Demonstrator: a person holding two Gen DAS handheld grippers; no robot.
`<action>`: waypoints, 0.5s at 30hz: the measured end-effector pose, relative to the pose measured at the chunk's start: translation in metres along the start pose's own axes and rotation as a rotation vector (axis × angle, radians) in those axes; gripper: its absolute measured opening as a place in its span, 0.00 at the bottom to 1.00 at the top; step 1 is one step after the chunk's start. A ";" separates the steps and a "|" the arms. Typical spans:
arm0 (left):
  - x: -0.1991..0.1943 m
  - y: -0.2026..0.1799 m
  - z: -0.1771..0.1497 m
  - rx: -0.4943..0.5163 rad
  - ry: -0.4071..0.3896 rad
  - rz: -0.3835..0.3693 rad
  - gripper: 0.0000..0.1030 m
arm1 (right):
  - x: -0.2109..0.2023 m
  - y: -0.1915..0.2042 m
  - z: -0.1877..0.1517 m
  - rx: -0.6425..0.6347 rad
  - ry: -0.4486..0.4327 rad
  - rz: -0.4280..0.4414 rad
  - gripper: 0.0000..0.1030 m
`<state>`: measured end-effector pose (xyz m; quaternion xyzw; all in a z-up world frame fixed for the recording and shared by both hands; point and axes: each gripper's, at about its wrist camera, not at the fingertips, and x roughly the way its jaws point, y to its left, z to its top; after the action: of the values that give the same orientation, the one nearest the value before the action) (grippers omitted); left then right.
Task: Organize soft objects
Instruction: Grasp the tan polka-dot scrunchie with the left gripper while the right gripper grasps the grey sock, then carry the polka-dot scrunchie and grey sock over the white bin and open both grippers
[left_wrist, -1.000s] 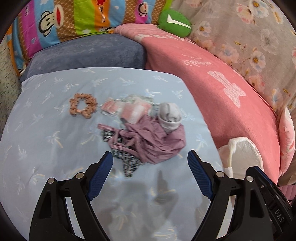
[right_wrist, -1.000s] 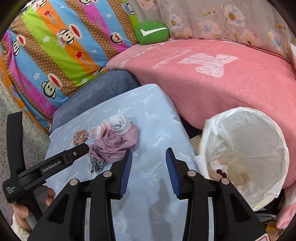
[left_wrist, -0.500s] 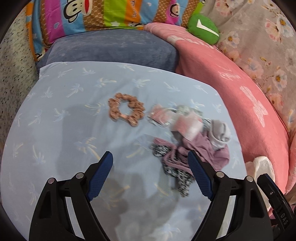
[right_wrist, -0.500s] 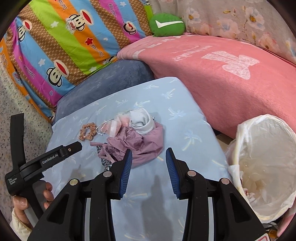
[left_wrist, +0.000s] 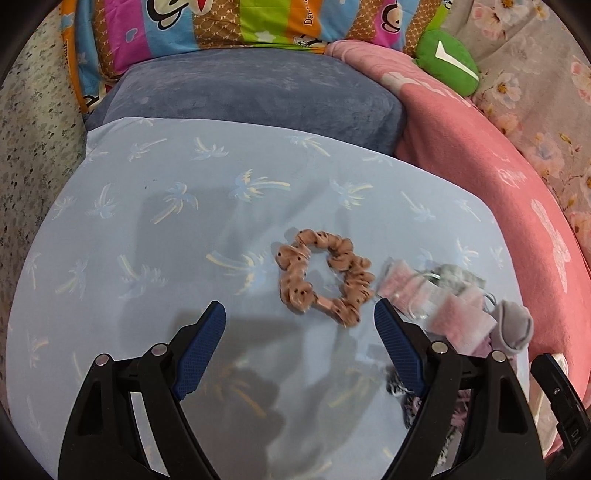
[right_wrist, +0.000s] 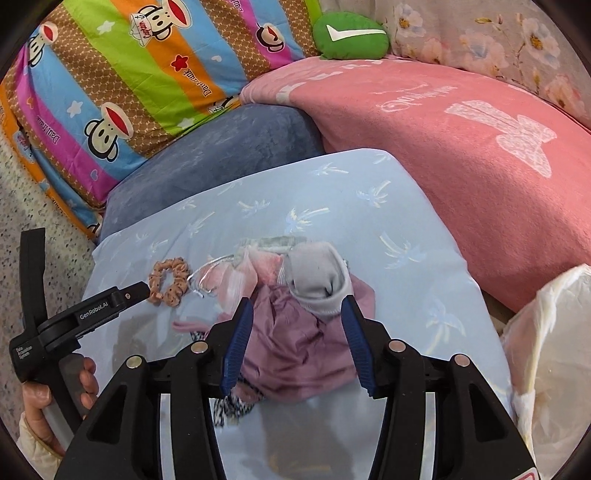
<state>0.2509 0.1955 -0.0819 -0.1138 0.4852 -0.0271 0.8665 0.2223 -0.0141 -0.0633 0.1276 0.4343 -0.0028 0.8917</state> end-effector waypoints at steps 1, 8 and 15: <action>0.004 0.001 0.002 -0.002 0.005 0.002 0.77 | 0.004 0.000 0.002 0.001 0.002 -0.002 0.48; 0.022 0.004 0.011 -0.017 0.031 -0.012 0.64 | 0.028 -0.002 0.012 0.013 0.018 -0.022 0.48; 0.028 -0.001 0.006 0.012 0.048 -0.021 0.23 | 0.038 -0.010 0.008 0.032 0.031 -0.032 0.47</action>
<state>0.2712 0.1912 -0.1020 -0.1131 0.5043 -0.0419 0.8551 0.2511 -0.0215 -0.0907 0.1349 0.4500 -0.0218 0.8825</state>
